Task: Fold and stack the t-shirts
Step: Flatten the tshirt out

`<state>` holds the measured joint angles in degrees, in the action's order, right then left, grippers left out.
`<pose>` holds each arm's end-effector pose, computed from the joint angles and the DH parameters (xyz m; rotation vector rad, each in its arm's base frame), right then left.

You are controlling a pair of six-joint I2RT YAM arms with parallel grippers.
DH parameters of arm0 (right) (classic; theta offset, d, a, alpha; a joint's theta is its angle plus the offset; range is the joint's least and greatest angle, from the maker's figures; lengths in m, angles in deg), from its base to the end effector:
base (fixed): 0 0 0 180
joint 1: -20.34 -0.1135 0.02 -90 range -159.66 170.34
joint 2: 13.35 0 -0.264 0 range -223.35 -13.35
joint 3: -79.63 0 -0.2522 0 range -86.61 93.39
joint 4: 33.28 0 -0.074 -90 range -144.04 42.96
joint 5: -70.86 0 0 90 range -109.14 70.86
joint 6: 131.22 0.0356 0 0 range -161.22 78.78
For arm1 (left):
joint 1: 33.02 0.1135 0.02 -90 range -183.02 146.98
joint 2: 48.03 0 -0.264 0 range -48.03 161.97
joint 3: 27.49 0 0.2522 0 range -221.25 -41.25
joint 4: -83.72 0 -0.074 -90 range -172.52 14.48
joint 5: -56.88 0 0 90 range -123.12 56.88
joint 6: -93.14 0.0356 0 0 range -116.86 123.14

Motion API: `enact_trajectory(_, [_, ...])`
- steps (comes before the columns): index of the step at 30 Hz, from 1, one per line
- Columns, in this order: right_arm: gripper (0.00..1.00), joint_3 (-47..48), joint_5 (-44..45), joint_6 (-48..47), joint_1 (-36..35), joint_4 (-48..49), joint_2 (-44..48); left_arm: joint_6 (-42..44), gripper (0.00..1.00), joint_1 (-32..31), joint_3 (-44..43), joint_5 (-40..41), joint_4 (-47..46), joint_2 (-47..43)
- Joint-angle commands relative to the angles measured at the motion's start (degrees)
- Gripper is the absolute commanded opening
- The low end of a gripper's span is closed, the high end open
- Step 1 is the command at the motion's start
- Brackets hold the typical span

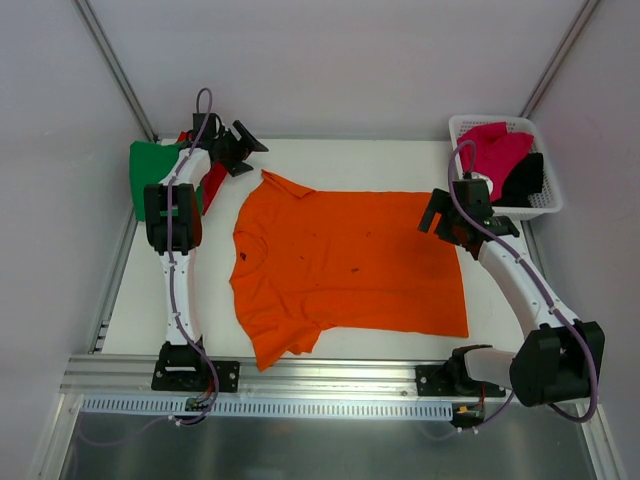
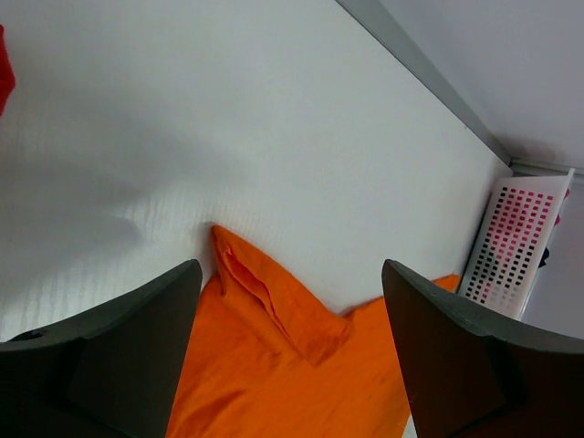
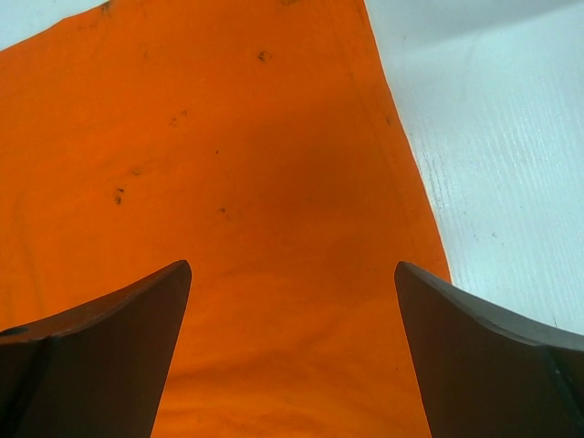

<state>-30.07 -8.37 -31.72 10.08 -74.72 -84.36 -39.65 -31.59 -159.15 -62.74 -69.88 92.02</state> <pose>0.2640 0.0410 0.2869 0.0805 2.2895 -0.0383 0.5583 -0.0037 0.1863 -0.5539 2.1829 -0.9638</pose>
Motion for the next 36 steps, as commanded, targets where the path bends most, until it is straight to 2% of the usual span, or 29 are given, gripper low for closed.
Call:
enact_trajectory(1, [0.99,-0.2,1.3,-0.1,-0.2,1.2,-0.1,-3.3,0.8,-0.3,-0.4,-3.2,-1.1,0.5])
enact_trajectory(15, [1.0,-1.0,2.4,0.1,-0.1,1.1,0.4,-5.6,0.77,-0.5,3.1,-4.3,-1.2,0.8])
enact_trajectory(28, [1.0,-1.0,2.6,0.3,-0.3,1.3,-0.6,-8.0,0.75,-0.6,-3.6,-5.5,-1.9,5.4])
enact_trajectory(36, [0.95,-1.2,2.5,-0.2,-0.3,1.5,-0.6,-9.6,0.59,-0.7,-6.1,-5.3,-2.7,7.7])
